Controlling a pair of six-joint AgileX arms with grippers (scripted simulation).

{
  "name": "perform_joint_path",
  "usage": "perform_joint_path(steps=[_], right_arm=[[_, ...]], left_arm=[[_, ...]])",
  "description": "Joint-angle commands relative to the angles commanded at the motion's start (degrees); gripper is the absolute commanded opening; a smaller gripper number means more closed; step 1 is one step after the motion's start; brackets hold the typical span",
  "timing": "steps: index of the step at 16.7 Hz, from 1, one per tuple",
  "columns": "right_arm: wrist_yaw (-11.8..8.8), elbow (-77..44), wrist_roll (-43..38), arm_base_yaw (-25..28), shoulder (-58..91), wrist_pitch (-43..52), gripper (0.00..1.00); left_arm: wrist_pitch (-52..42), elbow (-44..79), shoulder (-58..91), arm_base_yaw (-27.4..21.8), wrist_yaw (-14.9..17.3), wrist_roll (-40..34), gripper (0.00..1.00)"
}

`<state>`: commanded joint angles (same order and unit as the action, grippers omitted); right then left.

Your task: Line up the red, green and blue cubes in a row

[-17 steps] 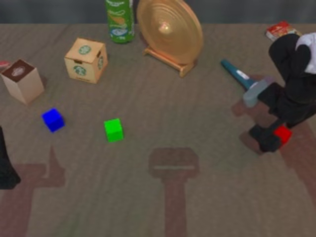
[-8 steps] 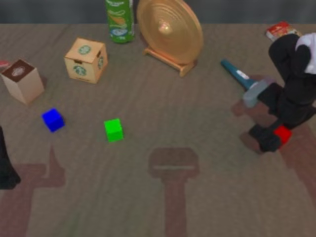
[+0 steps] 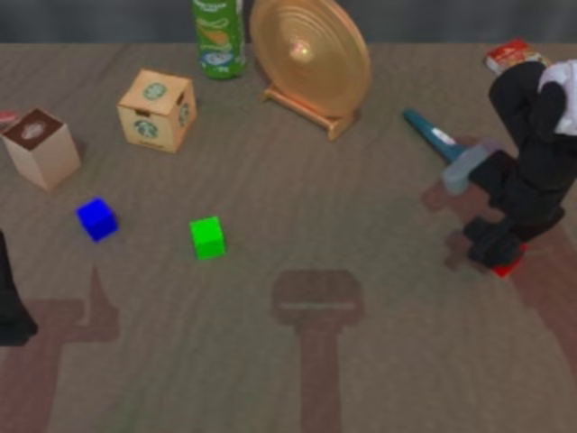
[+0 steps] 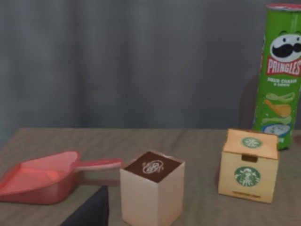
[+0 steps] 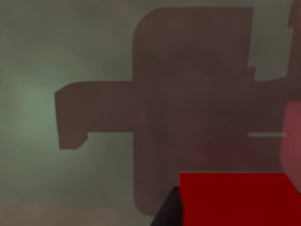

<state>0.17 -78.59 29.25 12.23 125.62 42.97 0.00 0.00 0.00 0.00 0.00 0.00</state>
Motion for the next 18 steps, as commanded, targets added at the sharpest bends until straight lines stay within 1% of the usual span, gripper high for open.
perform_joint_path(steps=[4,5,7,14,18], right_arm=[[0.00,0.00,0.00,0.00,0.00,0.00,0.00],[-0.98,-0.62,-0.90,-0.03,-2.74,1.60,0.00],[-0.99,-1.28,-0.82,0.07,-3.09,2.57,0.00],[-1.03,-7.96,-0.76,0.43,-8.19,14.67,0.00],[-1.03,-8.50,-0.75,0.48,-8.73,15.47,0.00]], left_arm=[[0.00,0.00,0.00,0.00,0.00,0.00,1.00],[0.00,0.00,0.00,0.00,0.00,0.00,1.00],[0.00,0.00,0.00,0.00,0.00,0.00,1.00],[0.00,0.00,0.00,0.00,0.00,0.00,1.00],[0.00,0.00,0.00,0.00,0.00,0.00,1.00]])
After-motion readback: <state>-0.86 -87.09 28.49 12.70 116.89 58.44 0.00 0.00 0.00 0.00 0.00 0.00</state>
